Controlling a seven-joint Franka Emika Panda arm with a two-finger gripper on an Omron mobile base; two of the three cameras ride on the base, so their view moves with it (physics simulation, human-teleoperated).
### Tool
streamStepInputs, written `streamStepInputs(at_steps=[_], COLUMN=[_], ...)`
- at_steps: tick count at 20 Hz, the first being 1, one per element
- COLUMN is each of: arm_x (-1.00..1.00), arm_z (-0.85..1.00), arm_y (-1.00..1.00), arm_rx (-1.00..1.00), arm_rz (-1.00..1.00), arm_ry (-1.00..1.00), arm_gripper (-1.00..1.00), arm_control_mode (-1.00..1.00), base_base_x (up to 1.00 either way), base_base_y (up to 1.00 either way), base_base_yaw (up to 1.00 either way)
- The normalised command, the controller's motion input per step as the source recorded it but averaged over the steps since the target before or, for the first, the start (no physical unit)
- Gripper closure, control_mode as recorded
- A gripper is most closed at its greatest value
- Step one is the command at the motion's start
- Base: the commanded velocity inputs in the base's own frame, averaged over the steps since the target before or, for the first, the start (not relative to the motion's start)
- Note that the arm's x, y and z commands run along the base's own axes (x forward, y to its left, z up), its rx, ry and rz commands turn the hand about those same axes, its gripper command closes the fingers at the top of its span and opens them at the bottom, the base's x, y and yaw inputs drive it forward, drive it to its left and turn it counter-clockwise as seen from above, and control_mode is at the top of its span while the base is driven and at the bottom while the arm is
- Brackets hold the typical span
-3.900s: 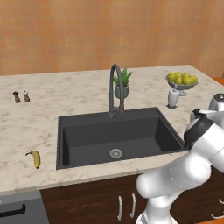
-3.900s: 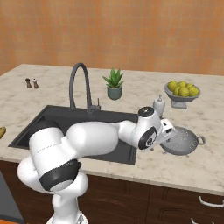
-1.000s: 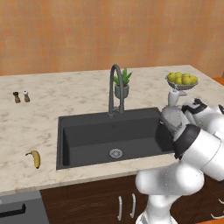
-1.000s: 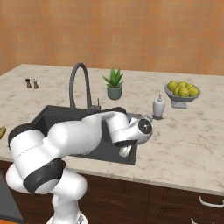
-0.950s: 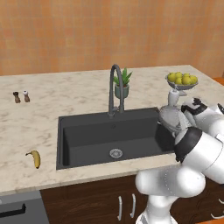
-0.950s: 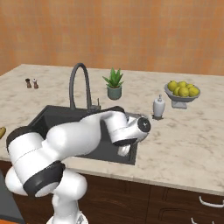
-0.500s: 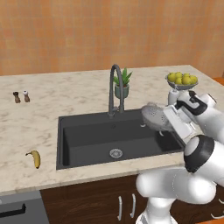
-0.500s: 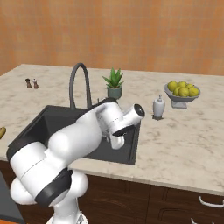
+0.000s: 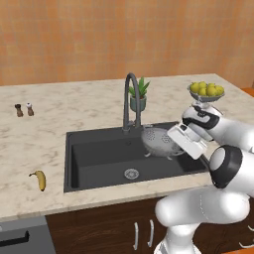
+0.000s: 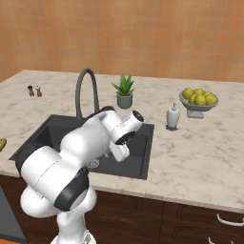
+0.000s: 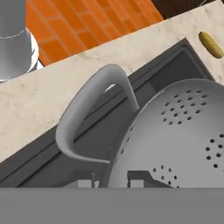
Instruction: Put the colander in the sink, put the banana in the colander, and turn on the sink faucet and pour water over the colander.
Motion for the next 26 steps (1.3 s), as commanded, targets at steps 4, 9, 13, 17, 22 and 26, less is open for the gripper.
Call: streamStepInputs(at_steps=[4, 9, 13, 17, 22, 26], arm_x=[0.13, 0.00, 0.07, 0.19, 0.11, 0.00], arm_z=[-0.51, -0.58, -0.50, -0.36, -0.32, -0.12], arm_y=[0.23, 0.19, 0.21, 0.19, 0.03, 0.00], arm_rx=[-0.13, -0.13, -0.08, -0.05, -0.05, -0.01], arm_rz=[0.23, 0.22, 0.25, 0.26, 0.27, 0.36], arm_ry=[-0.13, -0.22, -0.21, -0.21, -0.15, -0.13], arm_gripper=[1.00, 1.00, 1.00, 1.00, 1.00, 1.00], arm_control_mode=[-1.00, -1.00, -1.00, -1.00, -1.00, -1.00], base_base_x=[0.00, 0.00, 0.00, 0.00, 0.00, 0.00], base_base_y=[0.00, 0.00, 0.00, 0.00, 0.00, 0.00], base_base_yaw=[0.00, 0.00, 0.00, 0.00, 0.00, 0.00])
